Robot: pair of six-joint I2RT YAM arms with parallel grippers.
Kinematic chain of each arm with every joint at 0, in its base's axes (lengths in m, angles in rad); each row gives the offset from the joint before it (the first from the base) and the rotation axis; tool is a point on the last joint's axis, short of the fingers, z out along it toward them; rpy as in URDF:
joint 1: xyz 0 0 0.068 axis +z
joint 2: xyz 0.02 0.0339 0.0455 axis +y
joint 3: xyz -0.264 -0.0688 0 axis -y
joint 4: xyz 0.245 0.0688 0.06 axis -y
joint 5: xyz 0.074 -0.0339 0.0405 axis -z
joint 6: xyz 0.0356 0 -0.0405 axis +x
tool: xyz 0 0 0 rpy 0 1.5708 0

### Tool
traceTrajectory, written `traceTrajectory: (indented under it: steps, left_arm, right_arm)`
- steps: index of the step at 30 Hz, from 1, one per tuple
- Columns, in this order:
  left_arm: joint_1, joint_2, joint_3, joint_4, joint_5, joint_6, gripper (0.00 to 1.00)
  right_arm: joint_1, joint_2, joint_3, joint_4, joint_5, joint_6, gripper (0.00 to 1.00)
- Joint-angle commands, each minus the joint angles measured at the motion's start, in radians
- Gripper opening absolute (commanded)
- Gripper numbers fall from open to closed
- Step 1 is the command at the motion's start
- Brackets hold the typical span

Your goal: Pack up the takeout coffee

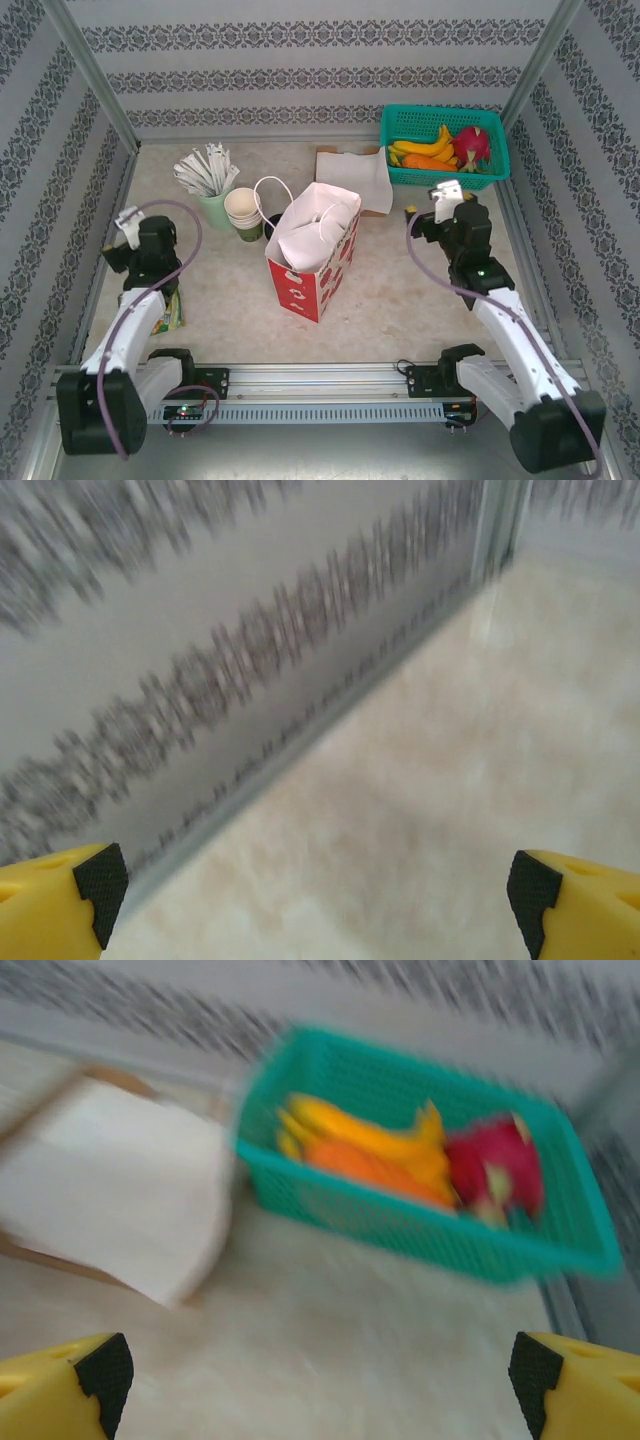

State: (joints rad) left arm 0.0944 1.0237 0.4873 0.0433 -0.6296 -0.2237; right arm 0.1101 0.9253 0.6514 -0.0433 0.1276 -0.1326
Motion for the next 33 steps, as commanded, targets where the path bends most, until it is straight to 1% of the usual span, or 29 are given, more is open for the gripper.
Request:
traceTrajectory:
  steps: [1, 4, 5, 7, 8, 11, 12, 14, 15, 16, 17, 19, 20, 21, 22, 23, 25, 27, 28, 29, 31, 33]
  left_arm:
    - [0.022, 0.086, -0.060, 0.322, 0.198, 0.015, 0.99]
    - [0.025, 0.227, -0.056, 0.425, 0.408, 0.099, 0.99]
    - [0.025, 0.277, -0.055, 0.468, 0.489, 0.117, 0.99]
    - [0.025, 0.361, -0.050, 0.549, 0.613, 0.133, 0.99]
    - [0.024, 0.378, -0.024, 0.507, 0.659, 0.137, 0.99]
    - [0.023, 0.402, -0.025, 0.576, 0.741, 0.132, 0.99]
    - [0.021, 0.407, -0.066, 0.657, 0.759, 0.128, 0.99]
    - [0.009, 0.458, -0.176, 0.922, 0.785, 0.147, 0.99]
    - [-0.016, 0.497, -0.214, 1.016, 0.756, 0.167, 0.99]
    - [-0.031, 0.544, -0.231, 1.107, 0.726, 0.175, 0.99]
    - [-0.038, 0.565, -0.226, 1.126, 0.696, 0.172, 0.99]
    - [-0.054, 0.510, -0.133, 0.852, 0.592, 0.146, 1.00]
    - [-0.096, 0.546, -0.098, 0.853, 0.536, 0.186, 1.00]
    - [-0.124, 0.545, -0.097, 0.855, 0.483, 0.200, 0.99]
    - [-0.125, 0.535, -0.099, 0.835, 0.451, 0.180, 0.99]
    - [-0.123, 0.538, -0.102, 0.848, 0.441, 0.176, 0.99]
    - [-0.124, 0.536, -0.099, 0.838, 0.438, 0.177, 0.99]
    - [-0.124, 0.537, -0.100, 0.841, 0.439, 0.178, 0.99]
    - [-0.124, 0.538, -0.101, 0.846, 0.441, 0.178, 0.99]
    - [-0.124, 0.537, -0.101, 0.844, 0.441, 0.178, 0.99]
    - [-0.124, 0.538, -0.100, 0.843, 0.444, 0.179, 0.99]
    - [-0.124, 0.539, -0.100, 0.843, 0.445, 0.181, 0.99]
  right_arm:
    - [-0.098, 0.041, -0.072, 0.102, 0.053, 0.192, 0.98]
    - [-0.141, 0.106, -0.154, 0.262, 0.017, 0.204, 0.98]
    - [-0.161, 0.141, -0.165, 0.295, -0.012, 0.213, 0.98]
    - [-0.195, 0.224, -0.158, 0.322, -0.090, 0.217, 0.98]
    - [-0.200, 0.266, -0.155, 0.344, -0.120, 0.214, 0.98]
    - [-0.204, 0.363, -0.160, 0.443, -0.188, 0.207, 0.98]
    - [-0.204, 0.388, -0.165, 0.487, -0.205, 0.206, 0.98]
    - [-0.203, 0.424, -0.181, 0.567, -0.217, 0.207, 0.98]
    - [-0.204, 0.429, -0.174, 0.570, -0.221, 0.200, 0.98]
    - [-0.204, 0.435, -0.182, 0.609, -0.227, 0.196, 0.98]
    - [-0.205, 0.444, -0.184, 0.622, -0.239, 0.205, 0.98]
    - [-0.204, 0.450, -0.178, 0.624, -0.275, 0.191, 0.98]
    - [-0.202, 0.450, -0.180, 0.633, -0.290, 0.191, 0.98]
    - [-0.199, 0.448, -0.194, 0.670, -0.301, 0.197, 0.98]
    - [-0.196, 0.450, -0.223, 0.744, -0.309, 0.204, 0.98]
    - [-0.181, 0.473, -0.272, 0.860, -0.314, 0.193, 0.98]
    - [-0.132, 0.532, -0.329, 0.990, -0.276, 0.139, 0.98]
    - [-0.094, 0.608, -0.343, 1.105, -0.233, 0.113, 0.98]
    - [-0.093, 0.599, -0.336, 1.072, -0.215, 0.115, 0.98]
    - [-0.093, 0.574, -0.317, 0.996, -0.178, 0.122, 0.98]
    - [-0.095, 0.597, -0.266, 0.962, -0.080, 0.171, 0.98]
    - [-0.096, 0.594, -0.269, 0.960, -0.081, 0.168, 0.98]
